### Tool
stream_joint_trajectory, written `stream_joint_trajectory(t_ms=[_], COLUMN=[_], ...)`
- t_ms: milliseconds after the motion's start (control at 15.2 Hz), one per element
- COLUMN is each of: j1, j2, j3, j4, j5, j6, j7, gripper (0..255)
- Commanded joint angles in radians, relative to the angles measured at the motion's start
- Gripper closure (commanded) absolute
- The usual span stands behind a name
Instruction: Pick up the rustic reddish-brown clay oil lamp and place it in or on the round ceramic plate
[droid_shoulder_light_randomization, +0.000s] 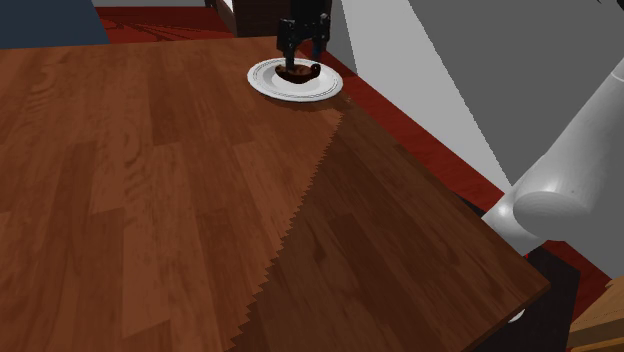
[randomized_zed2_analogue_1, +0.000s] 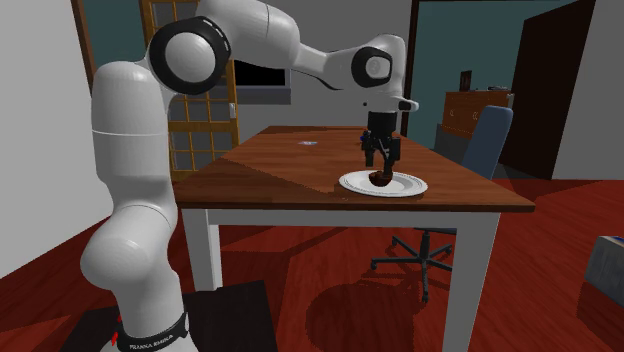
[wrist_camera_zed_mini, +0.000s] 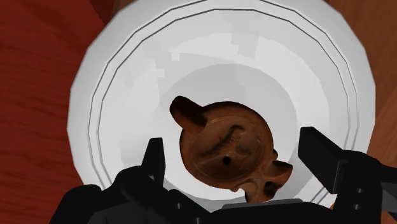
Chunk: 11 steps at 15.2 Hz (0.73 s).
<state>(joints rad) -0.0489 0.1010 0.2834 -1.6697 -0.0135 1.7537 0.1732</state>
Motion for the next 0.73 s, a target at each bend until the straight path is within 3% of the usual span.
stream_joint_trajectory(t_ms=[0, 132, 660], j1=[0.0, 0.002, 0.002], j2=[0.0, 0.01, 0.01], j3=[0.0, 0.001, 0.001], j4=[0.049, 0.121, 0.121], j5=[0.0, -0.003, -0.003], j6=[-0.049, -0.112, -0.112], j7=[0.0, 0.002, 0.002], gripper=[0, 0, 0])
